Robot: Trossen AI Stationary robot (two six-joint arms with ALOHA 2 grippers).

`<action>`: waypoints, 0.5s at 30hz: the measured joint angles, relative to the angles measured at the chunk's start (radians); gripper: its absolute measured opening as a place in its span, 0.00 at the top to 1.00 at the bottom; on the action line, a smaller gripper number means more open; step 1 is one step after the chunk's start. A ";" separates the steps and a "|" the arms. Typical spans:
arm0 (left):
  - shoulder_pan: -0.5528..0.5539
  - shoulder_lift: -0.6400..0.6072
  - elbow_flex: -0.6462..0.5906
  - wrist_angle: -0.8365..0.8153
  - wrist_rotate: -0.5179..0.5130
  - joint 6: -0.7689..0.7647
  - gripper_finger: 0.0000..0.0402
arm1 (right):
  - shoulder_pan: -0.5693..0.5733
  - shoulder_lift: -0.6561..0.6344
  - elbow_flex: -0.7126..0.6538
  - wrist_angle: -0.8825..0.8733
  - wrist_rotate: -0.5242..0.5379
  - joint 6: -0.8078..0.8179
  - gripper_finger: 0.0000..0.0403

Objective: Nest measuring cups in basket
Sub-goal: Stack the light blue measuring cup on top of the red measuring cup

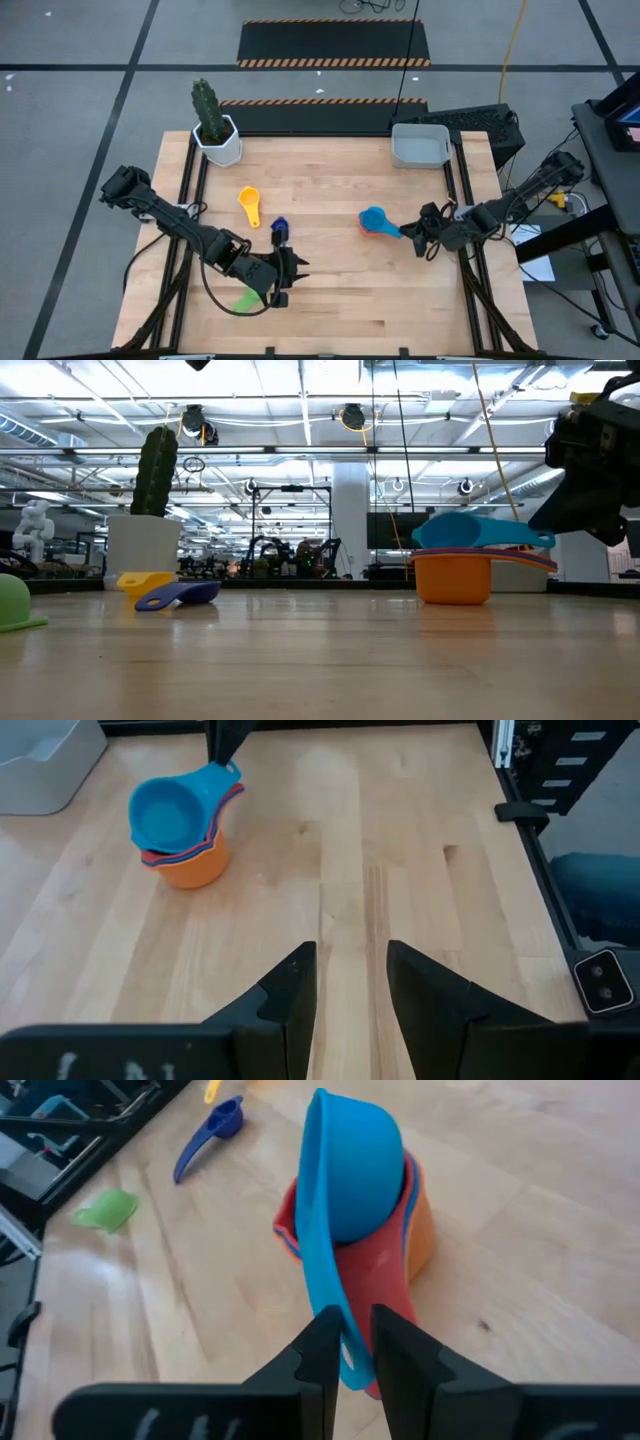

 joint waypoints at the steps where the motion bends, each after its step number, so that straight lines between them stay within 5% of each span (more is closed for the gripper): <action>1: -0.002 0.000 0.000 0.000 0.000 0.000 0.68 | -0.007 0.000 0.000 0.000 0.000 -0.005 0.87; 15: -0.004 0.000 0.000 0.000 0.000 0.007 0.68 | -0.099 0.000 0.000 0.029 -0.001 -0.084 0.88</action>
